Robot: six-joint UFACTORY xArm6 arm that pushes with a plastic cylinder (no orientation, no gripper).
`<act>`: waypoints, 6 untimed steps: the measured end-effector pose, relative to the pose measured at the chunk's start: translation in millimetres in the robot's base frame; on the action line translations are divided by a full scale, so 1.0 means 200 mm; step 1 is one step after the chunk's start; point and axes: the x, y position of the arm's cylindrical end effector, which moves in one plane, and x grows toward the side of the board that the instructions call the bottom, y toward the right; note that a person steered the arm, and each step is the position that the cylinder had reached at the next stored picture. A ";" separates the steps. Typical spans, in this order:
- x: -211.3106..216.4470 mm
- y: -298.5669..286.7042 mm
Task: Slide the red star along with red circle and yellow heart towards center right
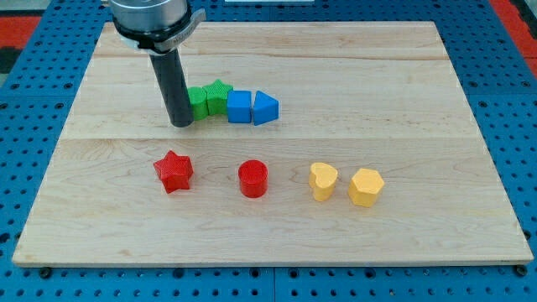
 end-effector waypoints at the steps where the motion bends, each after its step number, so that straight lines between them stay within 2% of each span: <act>1: -0.01 0.01; 4: 0.31 -0.28; 6: 0.49 -0.12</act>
